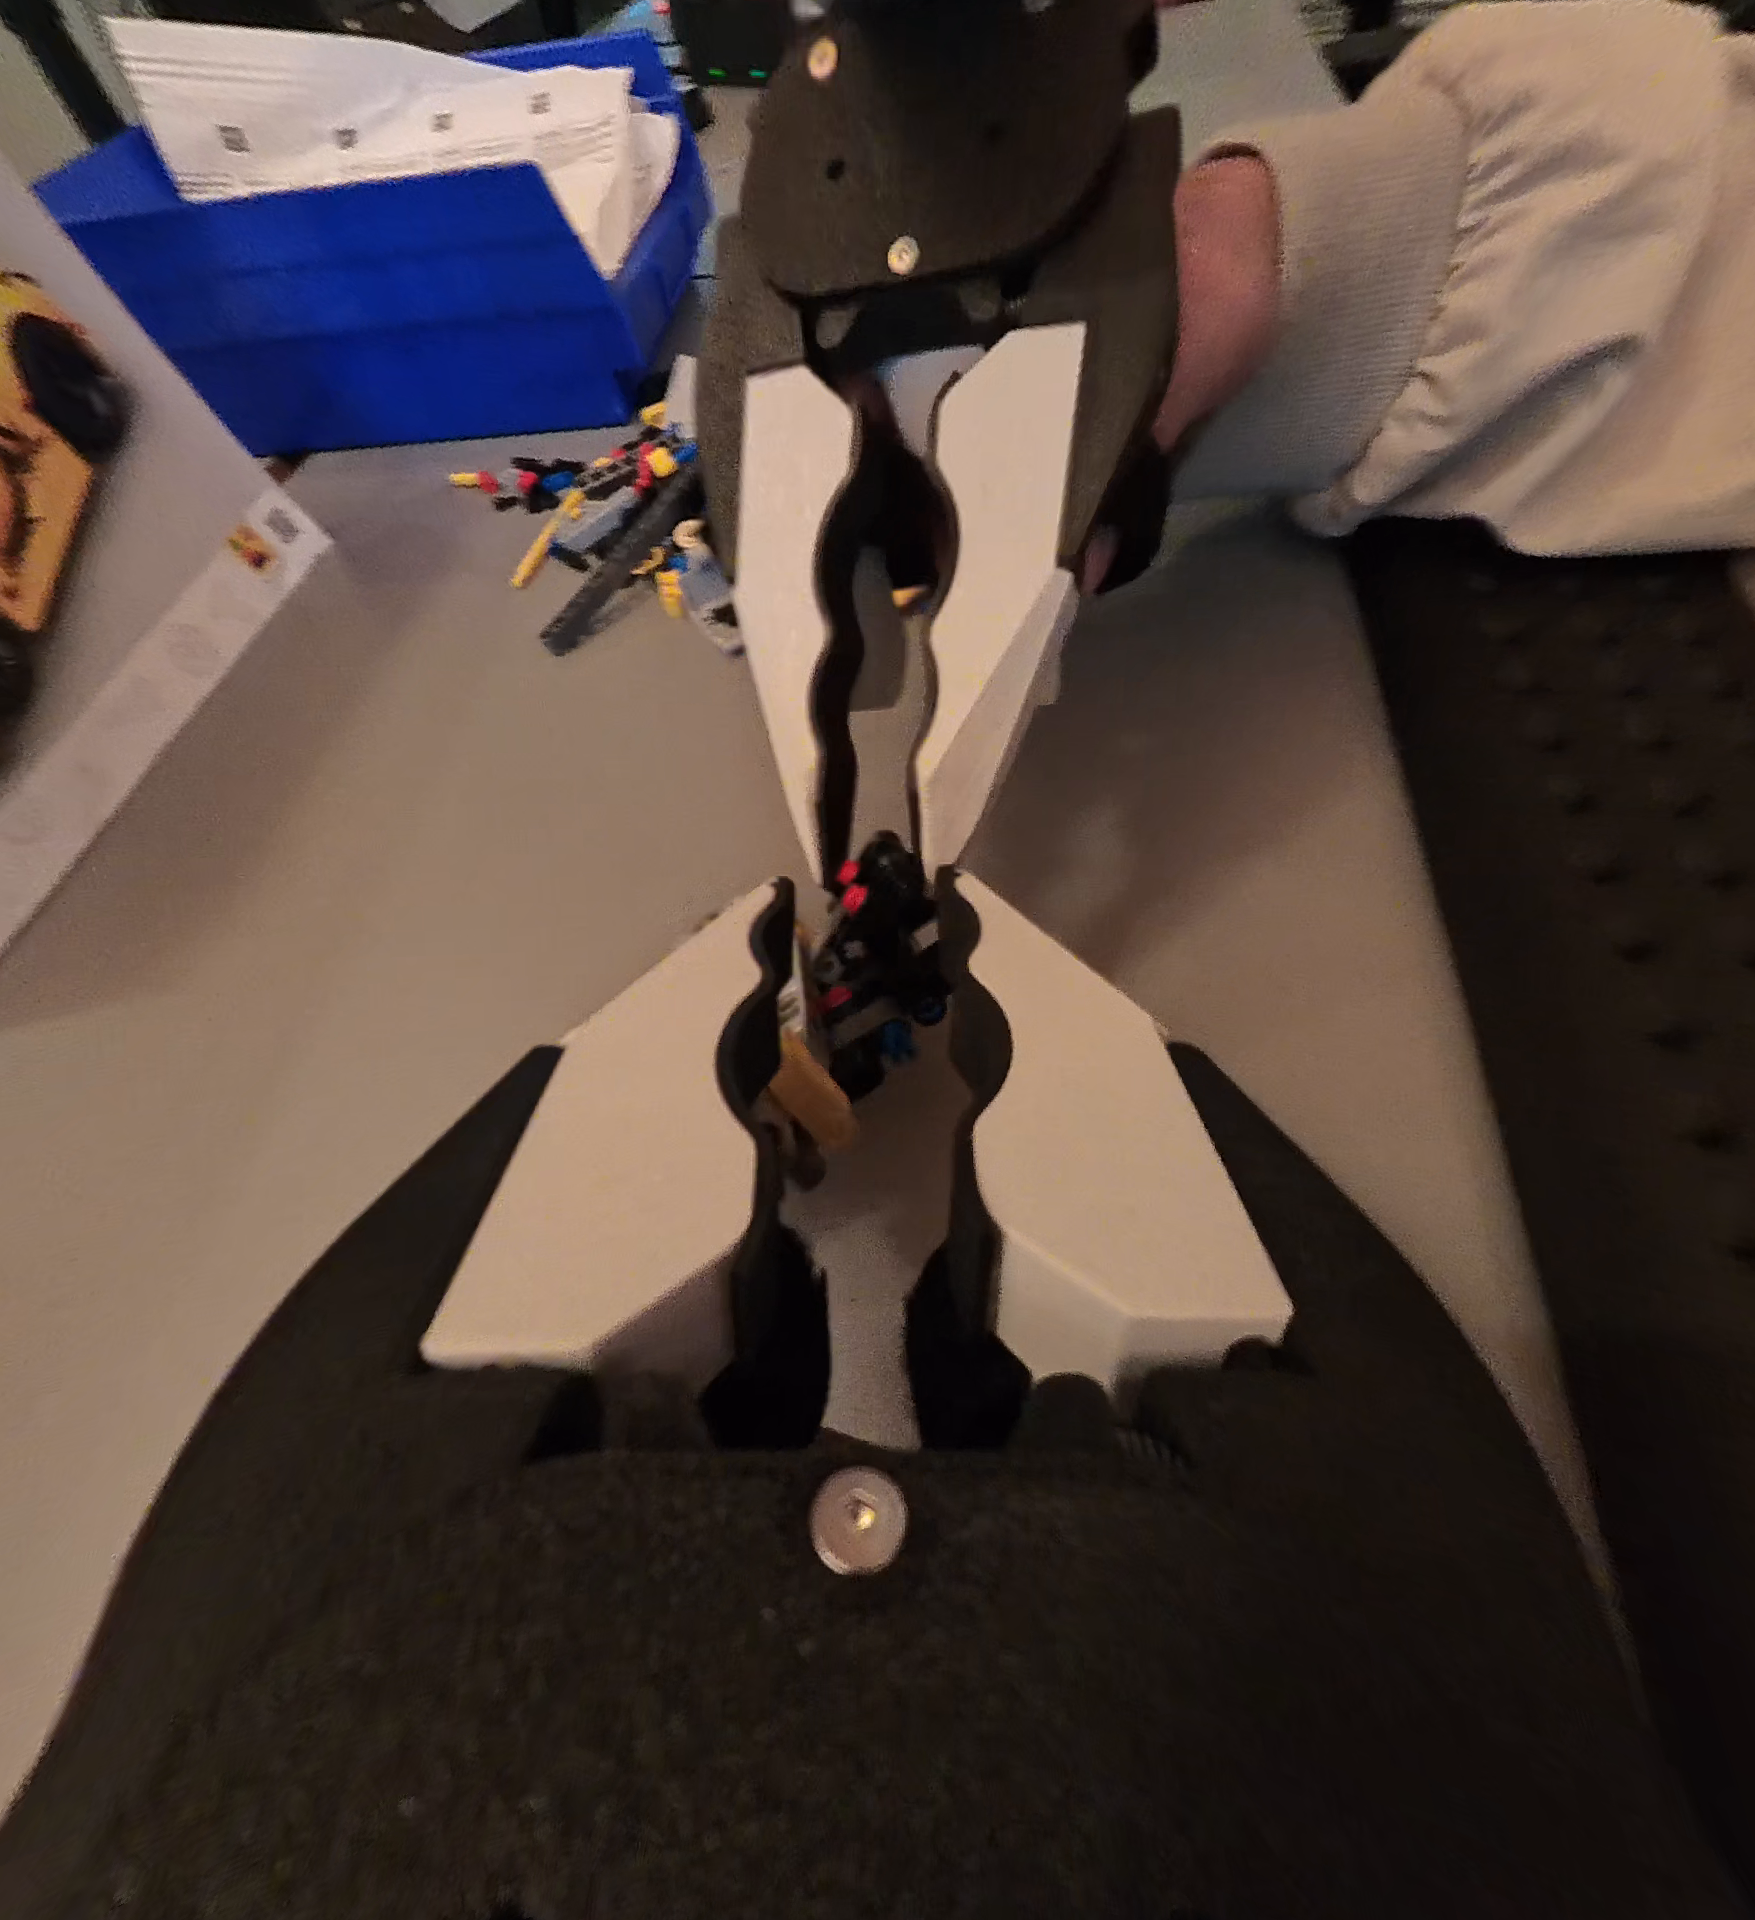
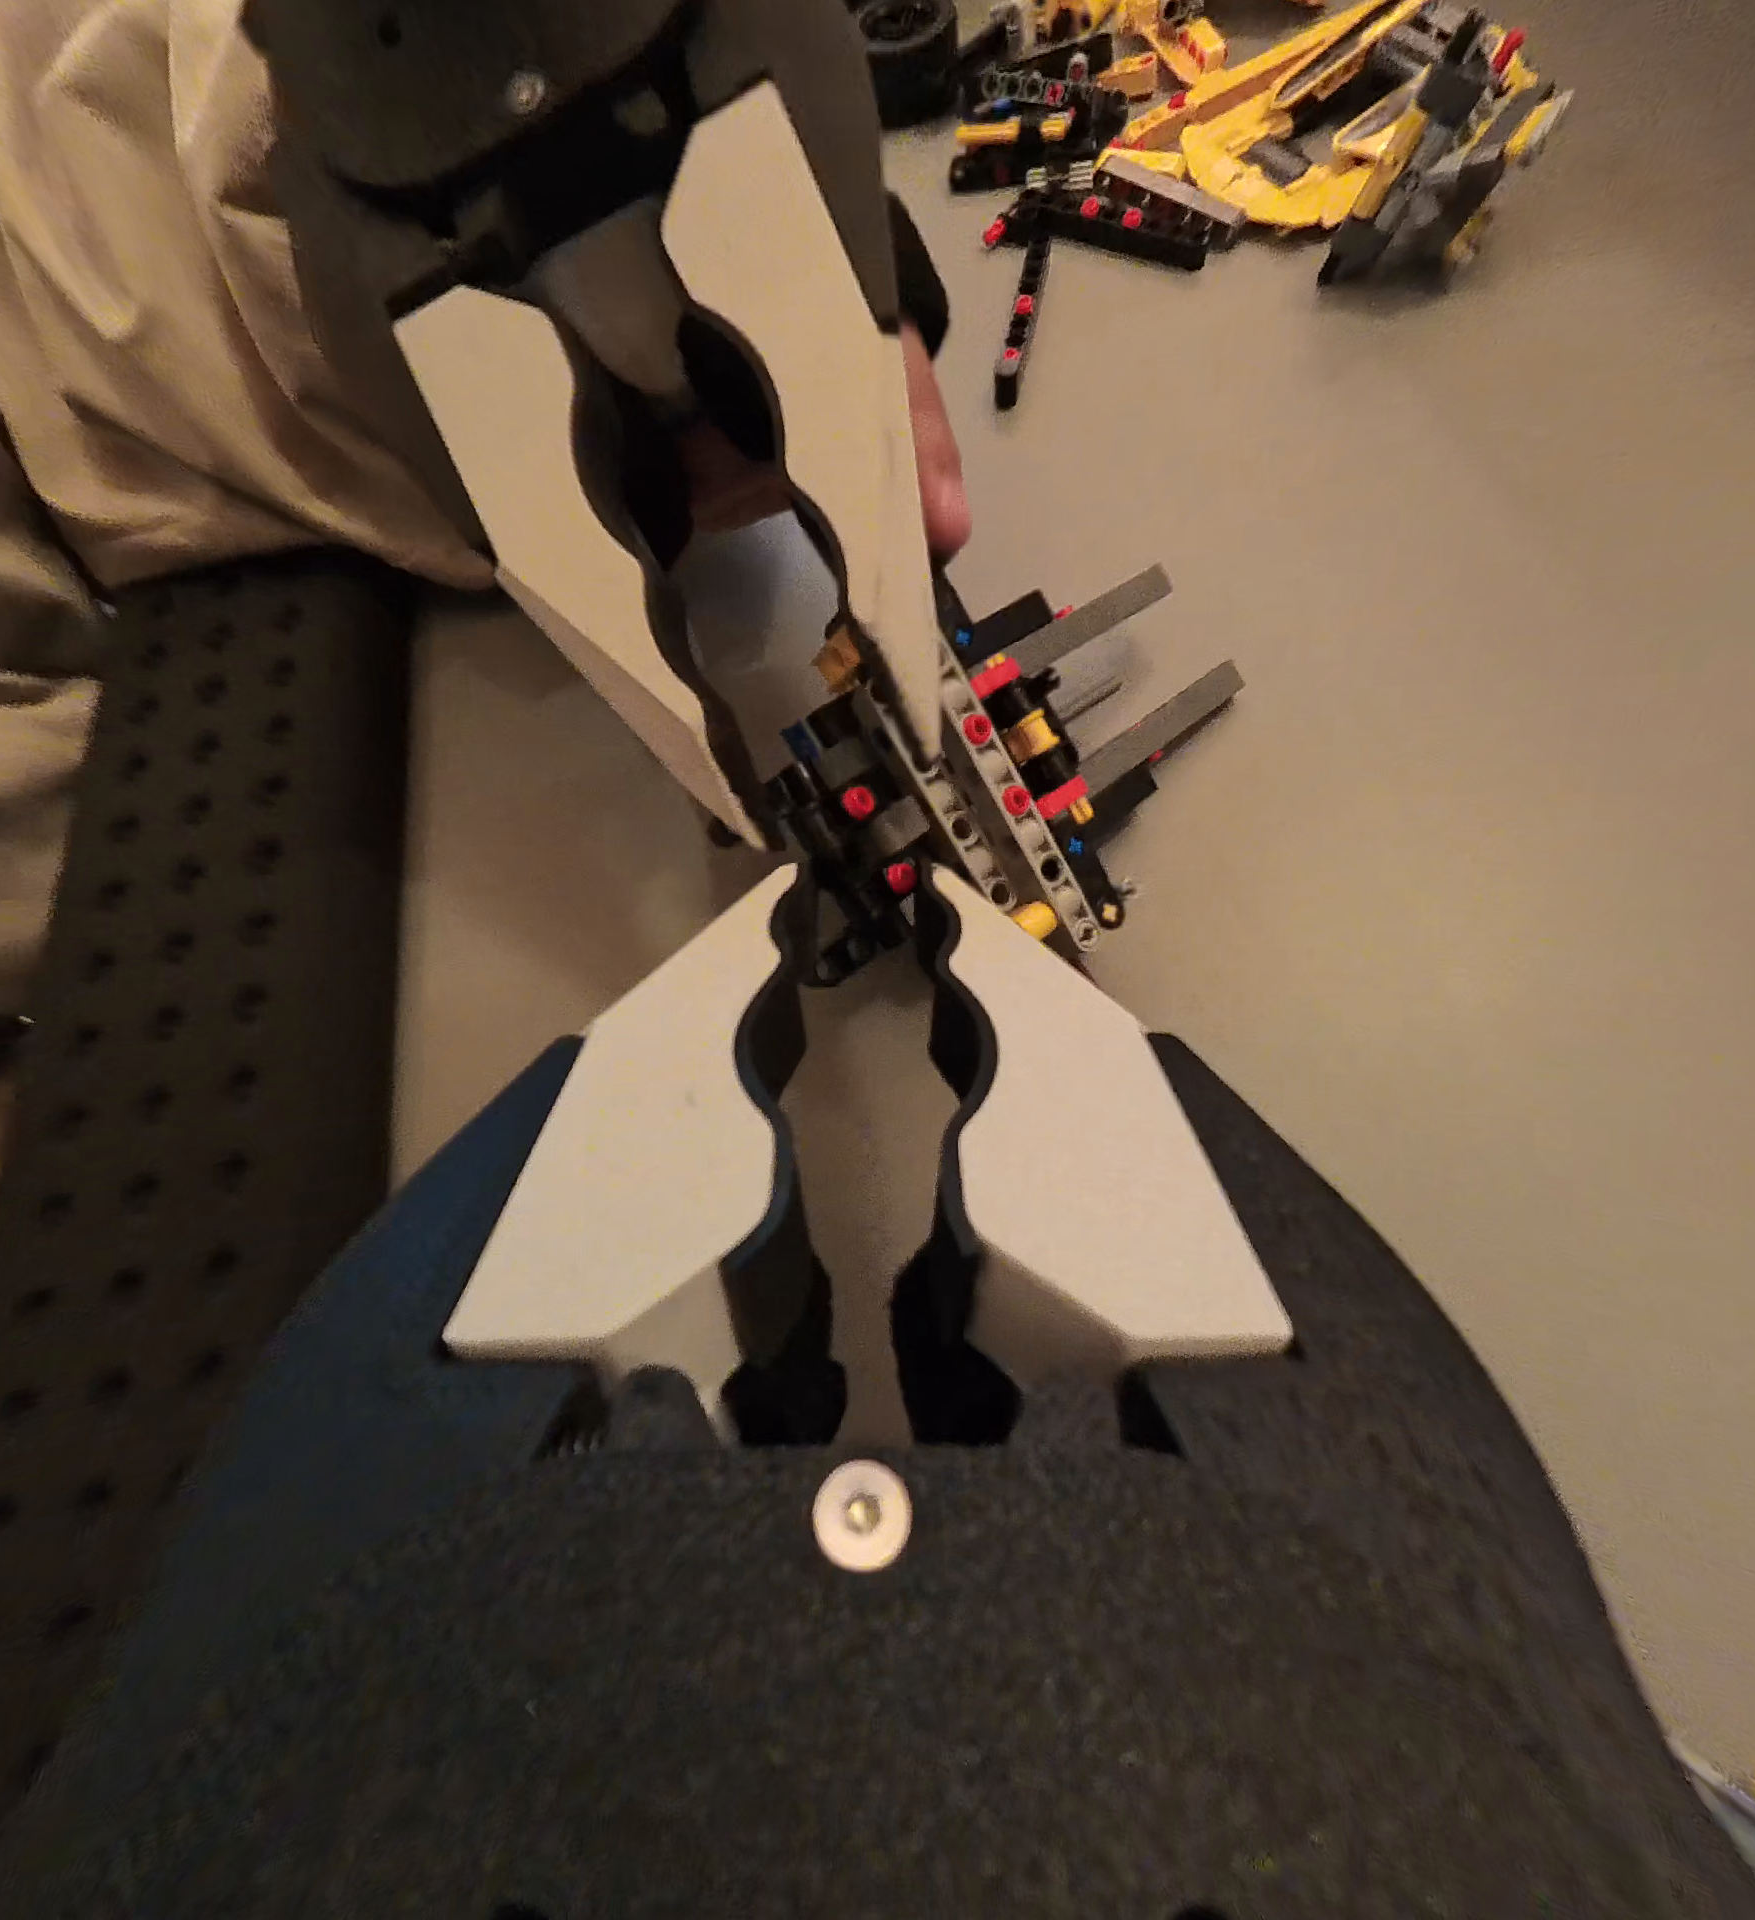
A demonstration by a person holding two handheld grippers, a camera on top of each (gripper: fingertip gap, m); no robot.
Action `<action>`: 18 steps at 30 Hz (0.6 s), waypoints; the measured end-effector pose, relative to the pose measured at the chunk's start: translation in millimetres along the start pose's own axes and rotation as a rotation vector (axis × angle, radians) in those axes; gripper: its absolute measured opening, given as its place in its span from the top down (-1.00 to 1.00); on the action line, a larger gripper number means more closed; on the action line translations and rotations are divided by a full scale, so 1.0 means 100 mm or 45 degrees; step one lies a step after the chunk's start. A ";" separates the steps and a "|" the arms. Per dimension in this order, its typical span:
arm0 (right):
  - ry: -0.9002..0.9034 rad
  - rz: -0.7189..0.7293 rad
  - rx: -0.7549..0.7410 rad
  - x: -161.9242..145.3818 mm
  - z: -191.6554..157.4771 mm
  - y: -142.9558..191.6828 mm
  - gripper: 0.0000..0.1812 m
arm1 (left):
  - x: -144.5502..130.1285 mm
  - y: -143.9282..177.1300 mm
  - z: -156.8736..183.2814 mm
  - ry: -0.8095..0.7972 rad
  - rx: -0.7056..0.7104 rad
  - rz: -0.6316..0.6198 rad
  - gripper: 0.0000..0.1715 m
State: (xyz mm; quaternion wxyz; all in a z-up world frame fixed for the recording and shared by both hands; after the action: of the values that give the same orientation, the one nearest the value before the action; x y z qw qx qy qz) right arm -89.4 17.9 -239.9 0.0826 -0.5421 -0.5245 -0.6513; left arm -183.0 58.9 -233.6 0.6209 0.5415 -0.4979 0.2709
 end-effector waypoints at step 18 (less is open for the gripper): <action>-0.549 0.434 0.205 0.03 0.26 0.06 0.84 | 0.09 0.20 -0.14 0.025 0.341 0.111 0.57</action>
State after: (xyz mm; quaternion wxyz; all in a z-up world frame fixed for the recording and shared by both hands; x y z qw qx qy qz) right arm -70.5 37.3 -237.5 0.1202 -0.7401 -0.4814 -0.4540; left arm -193.0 75.7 -216.0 0.5357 0.5946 -0.4741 0.3670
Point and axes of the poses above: each gripper's, where its closed fingertips meet, y back along the fingers, x out of its top, z = x × y across the jaws, the point moved 6 cm from there along y, back along the fingers, and after that the axes turned 2 degrees about y, right-handed, at the moved point
